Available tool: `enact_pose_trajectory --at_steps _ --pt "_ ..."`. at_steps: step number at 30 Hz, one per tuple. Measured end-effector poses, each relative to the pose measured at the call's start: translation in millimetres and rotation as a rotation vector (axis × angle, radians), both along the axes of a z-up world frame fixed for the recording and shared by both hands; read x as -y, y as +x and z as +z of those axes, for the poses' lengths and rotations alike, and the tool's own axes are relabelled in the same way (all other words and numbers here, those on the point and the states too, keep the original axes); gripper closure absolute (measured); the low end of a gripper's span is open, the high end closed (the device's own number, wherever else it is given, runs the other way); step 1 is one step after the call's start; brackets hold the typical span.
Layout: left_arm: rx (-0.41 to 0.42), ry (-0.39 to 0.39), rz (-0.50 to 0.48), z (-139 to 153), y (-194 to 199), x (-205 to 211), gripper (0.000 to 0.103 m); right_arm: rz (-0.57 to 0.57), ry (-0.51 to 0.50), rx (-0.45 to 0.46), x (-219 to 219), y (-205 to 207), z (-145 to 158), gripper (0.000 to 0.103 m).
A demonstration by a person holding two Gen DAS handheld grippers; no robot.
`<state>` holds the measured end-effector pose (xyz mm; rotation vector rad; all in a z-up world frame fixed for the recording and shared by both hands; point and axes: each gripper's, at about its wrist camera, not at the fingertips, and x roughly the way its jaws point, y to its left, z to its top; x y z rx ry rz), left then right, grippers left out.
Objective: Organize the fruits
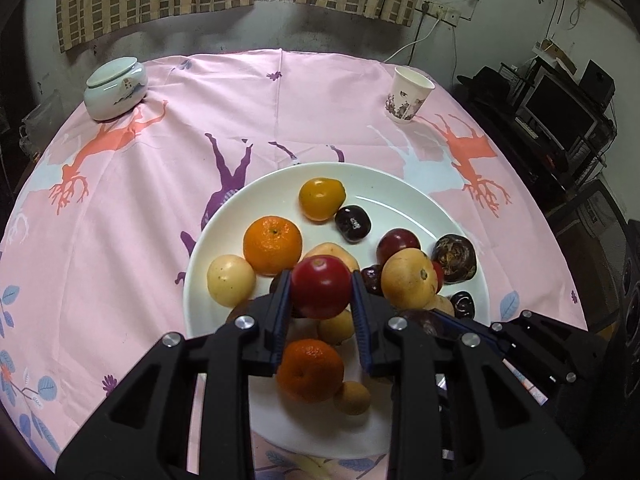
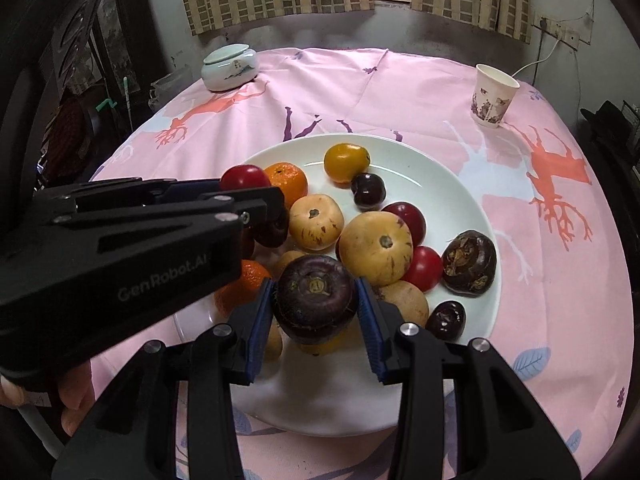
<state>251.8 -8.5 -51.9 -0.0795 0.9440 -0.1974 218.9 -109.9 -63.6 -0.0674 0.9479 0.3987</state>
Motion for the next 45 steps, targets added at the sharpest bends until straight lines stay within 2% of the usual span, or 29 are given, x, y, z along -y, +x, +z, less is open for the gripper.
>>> enact_pose_trajectory --at_steps 10,12,14,15,20,22,23,24,25,29,32,35,36,37,38,39,42,45 --pt "-0.012 0.016 0.000 -6 18 8 0.073 -0.002 0.043 0.000 -3 12 -6 0.061" --pt "-0.013 0.022 0.005 -7 19 8 0.073 -0.014 0.044 -0.007 0 10 -5 0.057" --pt "-0.014 0.017 0.008 -8 21 7 0.073 -0.031 0.028 0.014 3 3 1 0.045" --pt "-0.015 0.014 0.010 -8 22 6 0.073 -0.036 0.021 0.025 5 -2 5 0.043" --pt "-0.005 0.012 0.001 -6 22 10 0.071 -0.043 0.035 0.026 19 -39 19 0.040" --pt "0.006 0.005 -0.007 -3 19 11 0.067 -0.037 0.039 0.019 23 -56 17 0.033" --pt "0.012 0.002 -0.012 -1 16 12 0.054 -0.036 0.037 0.015 24 -64 16 0.032" --pt "0.026 0.000 -0.014 3 11 13 0.034 -0.035 0.036 0.011 25 -71 13 0.032" --pt "0.044 -0.002 -0.011 7 6 13 0.026 -0.035 0.035 0.002 27 -78 11 0.032" --pt "0.111 0.009 -0.001 21 -25 8 0.009 -0.061 0.047 -0.012 35 -93 7 0.032" --pt "0.120 0.027 0.038 24 -52 -3 0.006 -0.096 0.045 -0.003 44 -99 8 0.032" --pt "0.136 0.084 0.105 24 -85 -13 0.005 -0.130 0.032 0.022 50 -107 10 0.032" --pt "0.157 0.103 0.142 24 -101 -18 0.003 -0.135 0.029 0.027 51 -110 11 0.029" --pt "0.175 0.110 0.168 24 -116 -21 0.002 -0.141 0.024 0.032 52 -114 11 0.015" --pt "0.184 0.113 0.189 23 -131 -24 0.002 -0.150 0.016 0.052 52 -120 13 0.006" --pt "0.187 0.111 0.194 22 -143 -25 0.002 -0.159 0.003 0.082 51 -125 14 0.001" --pt "0.159 0.131 0.192 15 -166 -25 0.002 -0.159 -0.033 0.101 47 -133 14 0.001" --pt "0.156 0.152 0.201 15 -175 -26 0.002 -0.176 -0.046 0.068 46 -129 11 0.001"
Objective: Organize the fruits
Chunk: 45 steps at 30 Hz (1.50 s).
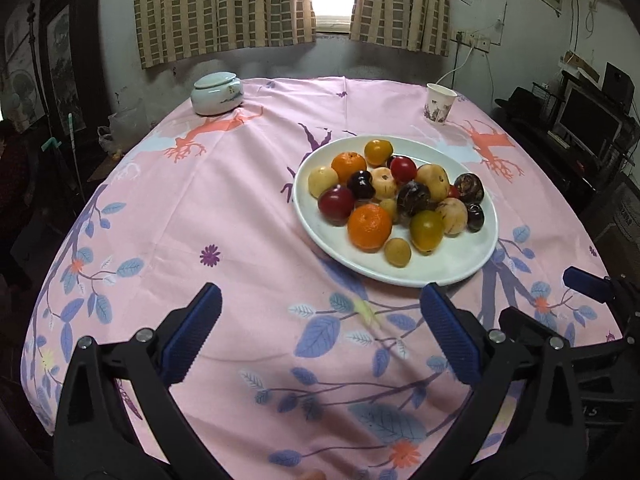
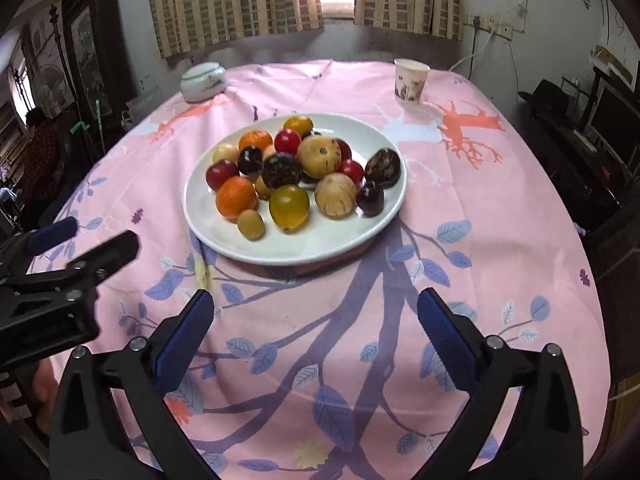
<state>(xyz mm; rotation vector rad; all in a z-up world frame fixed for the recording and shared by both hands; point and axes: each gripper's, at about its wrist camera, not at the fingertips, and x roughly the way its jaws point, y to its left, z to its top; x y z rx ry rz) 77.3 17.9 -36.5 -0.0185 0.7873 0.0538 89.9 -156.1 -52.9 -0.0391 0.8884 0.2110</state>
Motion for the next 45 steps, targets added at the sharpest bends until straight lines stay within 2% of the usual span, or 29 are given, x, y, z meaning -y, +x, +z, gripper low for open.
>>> enact_pose_trajectory --at_steps 3,6,25,45 --pt "0.009 0.012 0.013 2 -5 -1 0.002 -0.022 -0.036 0.004 -1 0 -3 0.001" --pt "0.007 0.010 0.008 3 -11 0 0.002 -0.022 -0.013 -0.011 -1 -5 -3 0.001" --pt "0.067 0.028 0.000 20 -79 1 0.002 -0.022 -0.012 0.038 -7 -65 11 0.001" --pt "0.023 0.021 0.016 10 -72 -5 0.002 -0.018 -0.012 0.003 -11 -60 3 0.001"
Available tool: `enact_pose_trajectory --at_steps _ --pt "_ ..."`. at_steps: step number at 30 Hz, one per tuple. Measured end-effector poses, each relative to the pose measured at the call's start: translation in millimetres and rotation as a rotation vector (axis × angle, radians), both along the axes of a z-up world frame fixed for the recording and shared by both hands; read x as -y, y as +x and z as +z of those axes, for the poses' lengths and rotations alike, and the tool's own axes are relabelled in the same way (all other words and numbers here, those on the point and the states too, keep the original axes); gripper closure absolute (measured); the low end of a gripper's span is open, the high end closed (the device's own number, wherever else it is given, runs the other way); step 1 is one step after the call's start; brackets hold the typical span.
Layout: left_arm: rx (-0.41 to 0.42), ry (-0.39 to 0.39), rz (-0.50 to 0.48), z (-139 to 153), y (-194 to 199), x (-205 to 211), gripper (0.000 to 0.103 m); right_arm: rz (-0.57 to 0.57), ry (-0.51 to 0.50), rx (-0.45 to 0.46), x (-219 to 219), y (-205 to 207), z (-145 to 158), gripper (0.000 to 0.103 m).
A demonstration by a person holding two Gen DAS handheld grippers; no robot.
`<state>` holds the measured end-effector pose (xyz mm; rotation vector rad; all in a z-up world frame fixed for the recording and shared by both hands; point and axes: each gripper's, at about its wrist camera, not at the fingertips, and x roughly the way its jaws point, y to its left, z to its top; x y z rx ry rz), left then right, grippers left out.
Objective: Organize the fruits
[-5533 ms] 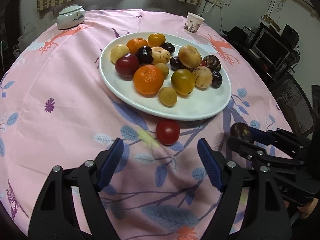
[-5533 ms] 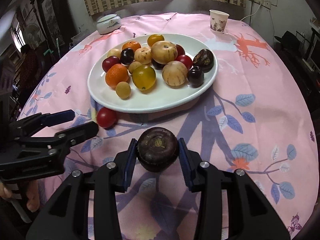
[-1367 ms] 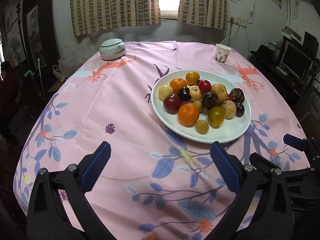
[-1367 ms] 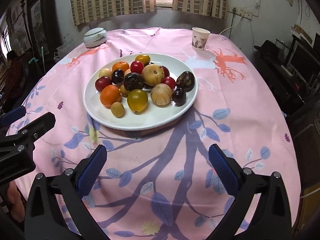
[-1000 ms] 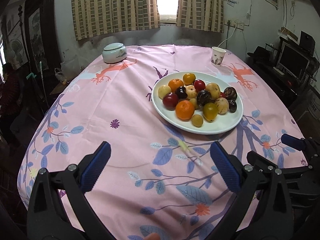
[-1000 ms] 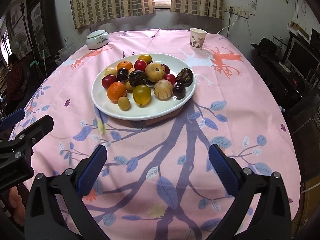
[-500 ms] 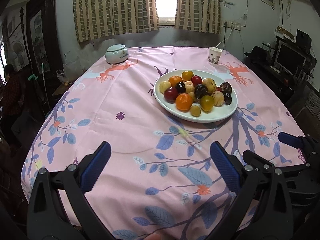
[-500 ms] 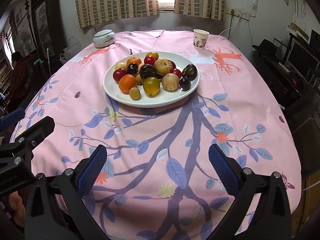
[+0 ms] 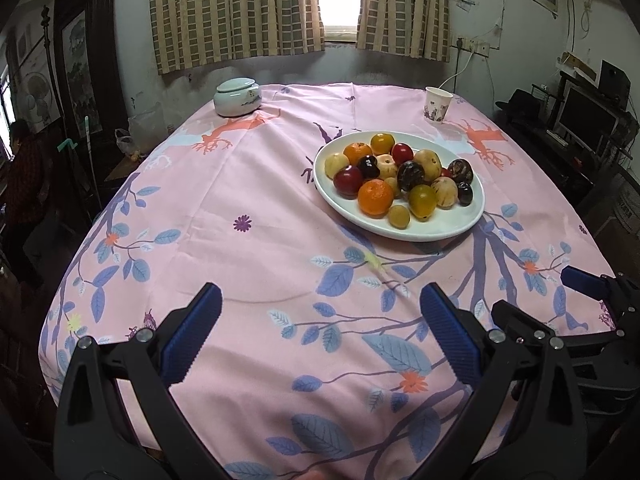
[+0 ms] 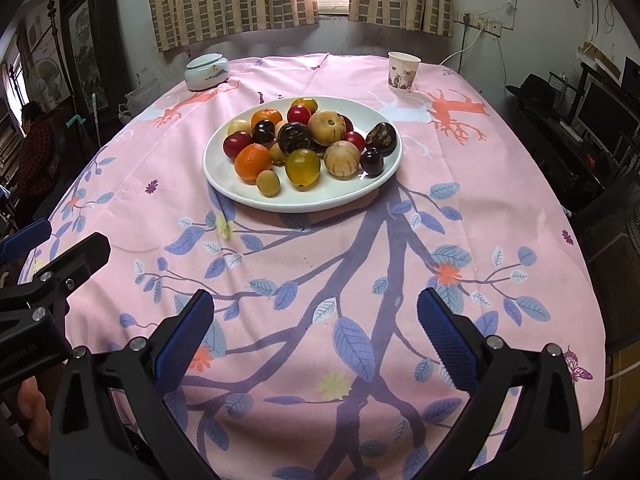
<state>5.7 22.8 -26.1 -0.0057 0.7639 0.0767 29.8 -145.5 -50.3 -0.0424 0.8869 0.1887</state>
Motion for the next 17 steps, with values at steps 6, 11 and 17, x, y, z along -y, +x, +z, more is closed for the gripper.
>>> enact_pose_trajectory --at_steps 6,11,17 --pt "0.015 0.007 0.010 1.8 -3.9 -1.4 0.002 -0.002 0.004 0.009 0.7 -4.3 3.2 0.001" --pt "0.008 -0.005 -0.001 2.5 -5.9 -1.7 0.002 -0.004 0.005 0.010 0.8 -6.3 3.8 0.001" --pt "-0.010 -0.027 -0.001 1.6 -4.8 -4.6 0.002 0.000 0.008 0.010 1.1 -7.1 4.2 0.001"
